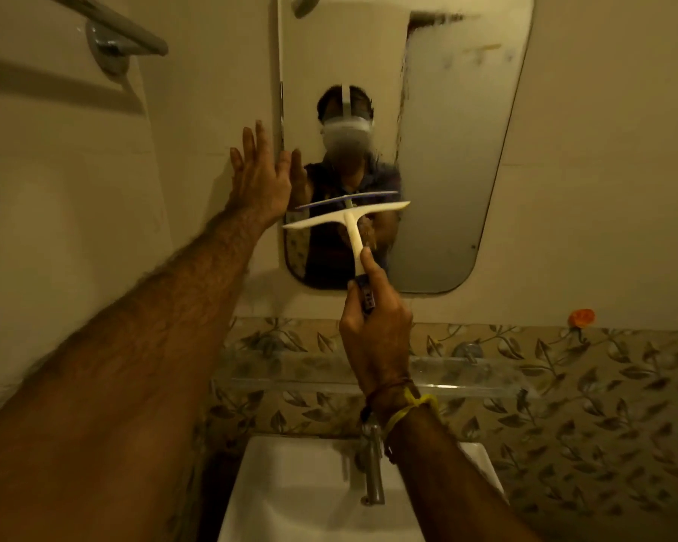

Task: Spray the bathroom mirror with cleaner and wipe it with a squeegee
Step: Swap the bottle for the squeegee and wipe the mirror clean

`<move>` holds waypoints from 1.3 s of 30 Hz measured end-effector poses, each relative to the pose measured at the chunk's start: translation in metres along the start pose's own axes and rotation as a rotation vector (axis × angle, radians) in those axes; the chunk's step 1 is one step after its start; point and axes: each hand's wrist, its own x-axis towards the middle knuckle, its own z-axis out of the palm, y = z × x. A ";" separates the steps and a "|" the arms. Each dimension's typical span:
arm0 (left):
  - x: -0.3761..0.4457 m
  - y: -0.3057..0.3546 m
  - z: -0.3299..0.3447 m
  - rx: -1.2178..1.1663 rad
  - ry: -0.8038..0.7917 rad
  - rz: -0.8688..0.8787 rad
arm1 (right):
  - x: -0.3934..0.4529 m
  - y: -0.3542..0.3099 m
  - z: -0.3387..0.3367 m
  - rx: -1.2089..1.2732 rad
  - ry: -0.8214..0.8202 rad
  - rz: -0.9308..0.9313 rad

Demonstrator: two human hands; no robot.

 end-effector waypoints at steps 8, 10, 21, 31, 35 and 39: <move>0.042 0.025 -0.031 0.017 0.052 -0.004 | 0.112 -0.054 0.008 0.109 0.082 -0.087; 0.052 0.030 -0.039 0.021 0.045 -0.033 | 0.132 -0.064 0.011 0.143 0.111 -0.113; 0.067 0.028 -0.023 0.224 -0.022 -0.108 | 0.236 -0.112 0.034 0.182 0.192 -0.290; 0.067 0.019 -0.019 0.311 -0.008 -0.071 | 0.278 -0.112 0.058 0.086 0.213 -0.267; 0.069 0.016 -0.018 0.297 -0.005 -0.062 | 0.276 -0.108 0.059 0.102 0.246 -0.273; 0.071 0.012 -0.020 0.262 -0.008 -0.051 | 0.272 -0.104 0.060 0.078 0.276 -0.274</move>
